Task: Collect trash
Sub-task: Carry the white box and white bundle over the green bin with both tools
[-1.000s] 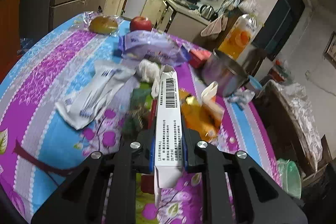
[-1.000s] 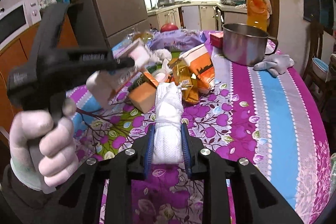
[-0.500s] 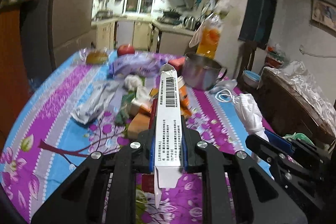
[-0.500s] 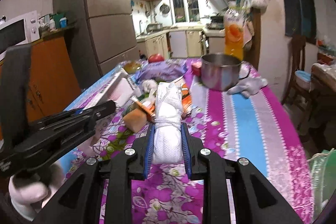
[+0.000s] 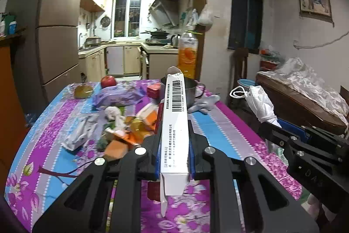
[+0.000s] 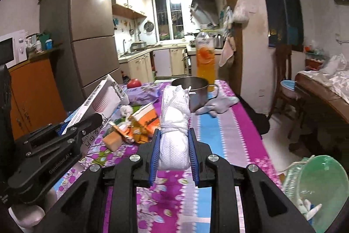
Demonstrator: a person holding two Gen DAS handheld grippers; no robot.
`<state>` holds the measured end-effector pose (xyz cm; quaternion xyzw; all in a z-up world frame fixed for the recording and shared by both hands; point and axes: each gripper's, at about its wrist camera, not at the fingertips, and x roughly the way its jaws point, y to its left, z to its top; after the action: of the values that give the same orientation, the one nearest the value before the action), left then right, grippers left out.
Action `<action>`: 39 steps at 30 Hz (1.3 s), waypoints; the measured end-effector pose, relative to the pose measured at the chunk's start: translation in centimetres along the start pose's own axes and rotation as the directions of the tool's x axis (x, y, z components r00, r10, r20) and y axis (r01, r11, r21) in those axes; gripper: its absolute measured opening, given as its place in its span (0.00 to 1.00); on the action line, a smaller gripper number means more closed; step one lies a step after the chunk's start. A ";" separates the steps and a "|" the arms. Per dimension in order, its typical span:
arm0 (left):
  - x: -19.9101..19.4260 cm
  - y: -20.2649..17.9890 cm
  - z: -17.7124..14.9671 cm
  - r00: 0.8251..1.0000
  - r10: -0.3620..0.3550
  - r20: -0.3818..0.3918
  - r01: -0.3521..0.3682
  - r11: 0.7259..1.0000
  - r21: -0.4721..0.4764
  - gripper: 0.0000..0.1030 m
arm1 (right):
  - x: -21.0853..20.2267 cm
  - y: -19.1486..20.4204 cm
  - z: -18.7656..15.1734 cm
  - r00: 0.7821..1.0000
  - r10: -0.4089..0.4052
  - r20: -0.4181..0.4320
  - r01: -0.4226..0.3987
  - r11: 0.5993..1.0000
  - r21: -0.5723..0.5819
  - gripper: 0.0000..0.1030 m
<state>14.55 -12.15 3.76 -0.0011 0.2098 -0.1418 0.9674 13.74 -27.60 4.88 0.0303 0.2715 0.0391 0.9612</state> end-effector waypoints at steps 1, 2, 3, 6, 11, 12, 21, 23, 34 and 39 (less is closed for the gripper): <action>0.0 -0.7 0.1 1.000 -0.010 0.003 0.010 1.000 0.006 0.16 | -0.4 -0.5 0.1 1.000 -0.007 0.003 0.007 1.000 0.001 0.25; 0.0 -1.2 0.2 1.000 -0.019 0.005 0.019 1.000 0.011 0.16 | -1.0 -1.2 0.1 1.000 -0.020 0.006 0.020 1.000 0.003 0.25; 0.0 -1.7 0.3 1.000 -0.028 0.007 0.028 0.999 0.016 0.16 | -1.4 -1.6 0.1 1.000 -0.029 0.009 0.029 1.000 0.006 0.25; 0.2 -3.8 0.7 0.998 -0.062 0.008 0.062 0.997 0.034 0.16 | -2.9 -3.5 0.1 0.998 -0.064 0.016 0.064 0.998 0.019 0.25; 0.7 -7.6 0.8 0.992 -0.130 0.001 0.130 0.989 0.071 0.16 | -5.5 -7.0 0.0 0.991 -0.130 0.023 0.129 0.991 0.045 0.25; 0.8 -8.4 0.9 0.990 -0.140 0.001 0.140 0.987 0.080 0.16 | -6.0 -7.7 -0.1 0.990 -0.142 0.023 0.141 0.989 0.050 0.25; 2.1 -15.6 0.9 0.971 -0.238 -0.027 0.239 0.961 0.139 0.16 | -10.0 -15.7 -1.2 0.969 -0.249 0.004 0.247 0.962 0.113 0.25; 2.4 -17.2 0.9 0.966 -0.256 -0.035 0.259 0.954 0.150 0.16 | -10.9 -17.6 -1.4 0.961 -0.276 -0.003 0.275 0.953 0.125 0.25; 5.8 -26.1 -0.1 0.913 -0.371 -0.169 0.399 0.898 0.186 0.16 | -13.6 -29.2 -3.1 0.913 -0.382 -0.142 0.404 0.897 0.182 0.25; 7.7 -29.3 -1.3 0.868 -0.410 -0.282 0.467 0.865 0.181 0.16 | -12.8 -33.9 -4.8 0.894 -0.363 -0.262 0.419 0.885 0.204 0.25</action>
<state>12.68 -42.29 1.26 0.0863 0.2975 -0.3830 0.8702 2.36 -62.36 4.79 0.0937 0.3777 -0.1888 0.9016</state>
